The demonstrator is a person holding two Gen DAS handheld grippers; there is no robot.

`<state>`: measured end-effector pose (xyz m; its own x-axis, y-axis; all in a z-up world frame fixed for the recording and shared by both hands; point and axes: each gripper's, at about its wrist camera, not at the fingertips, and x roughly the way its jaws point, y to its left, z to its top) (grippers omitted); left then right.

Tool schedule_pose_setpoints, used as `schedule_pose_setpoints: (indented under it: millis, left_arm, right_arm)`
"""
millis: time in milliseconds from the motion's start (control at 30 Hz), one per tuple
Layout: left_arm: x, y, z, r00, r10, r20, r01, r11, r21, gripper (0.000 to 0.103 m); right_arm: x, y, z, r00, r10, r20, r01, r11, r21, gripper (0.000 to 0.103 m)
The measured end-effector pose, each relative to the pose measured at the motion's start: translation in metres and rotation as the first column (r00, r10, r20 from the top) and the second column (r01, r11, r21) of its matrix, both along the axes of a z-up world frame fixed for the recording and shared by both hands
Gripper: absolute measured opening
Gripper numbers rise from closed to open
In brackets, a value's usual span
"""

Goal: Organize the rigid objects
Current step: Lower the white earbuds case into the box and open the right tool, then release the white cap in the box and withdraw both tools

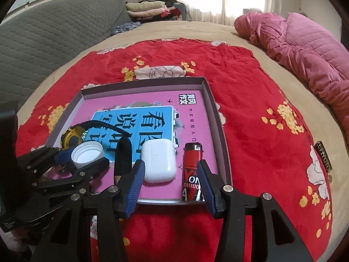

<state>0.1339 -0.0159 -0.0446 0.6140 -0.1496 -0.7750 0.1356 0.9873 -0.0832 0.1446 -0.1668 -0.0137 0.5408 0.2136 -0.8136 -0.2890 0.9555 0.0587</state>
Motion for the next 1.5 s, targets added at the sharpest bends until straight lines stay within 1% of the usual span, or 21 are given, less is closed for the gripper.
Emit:
schedule_pose_setpoints:
  millis: [100, 200, 333, 533, 700, 833, 1433, 1500]
  left_arm:
    - [0.000, 0.002, 0.000, 1.000, 0.009, -0.002, -0.009, 1.000, -0.001, 0.050]
    - [0.000, 0.004, 0.001, 1.000, 0.017, -0.003, -0.017, 1.000, -0.014, 0.050]
    - [0.000, 0.004, 0.000, 1.000, 0.019, -0.004, -0.019, 1.000, 0.002, 0.050]
    - [0.000, 0.003, 0.000, 1.000, 0.018, -0.005, -0.018, 1.000, 0.014, 0.050]
    - [-0.001, 0.001, -0.001, 1.000, 0.008, -0.008, -0.007, 1.000, 0.028, 0.050]
    - [-0.001, 0.001, -0.001, 1.000, 0.007, -0.008, -0.007, 1.000, 0.027, 0.050]
    - [-0.006, 0.005, 0.012, 0.999, 0.012, 0.030, -0.011, 1.000, -0.024, 0.050]
    - [-0.007, 0.007, 0.015, 0.999, 0.017, 0.036, -0.016, 0.999, -0.041, 0.050]
  right_arm:
    - [-0.001, 0.001, 0.000, 1.000, -0.009, -0.004, 0.009, 1.000, -0.008, 0.052]
    - [0.000, -0.002, 0.000, 1.000, -0.025, -0.017, 0.025, 1.000, 0.010, 0.052]
    - [-0.001, -0.002, 0.000, 1.000, -0.025, -0.014, 0.025, 1.000, 0.005, 0.052]
    - [-0.002, 0.000, 0.001, 1.000, -0.015, -0.015, 0.015, 1.000, 0.002, 0.052]
    - [-0.003, 0.007, -0.002, 1.000, 0.011, -0.018, -0.012, 1.000, -0.027, 0.052]
    - [-0.004, 0.008, -0.002, 1.000, 0.016, -0.017, -0.016, 0.999, -0.031, 0.052]
    - [-0.005, 0.005, -0.002, 1.000, 0.005, -0.014, -0.006, 0.999, -0.043, 0.052]
    - [-0.006, 0.004, -0.002, 1.000, 0.003, -0.013, -0.004, 0.999, -0.045, 0.053]
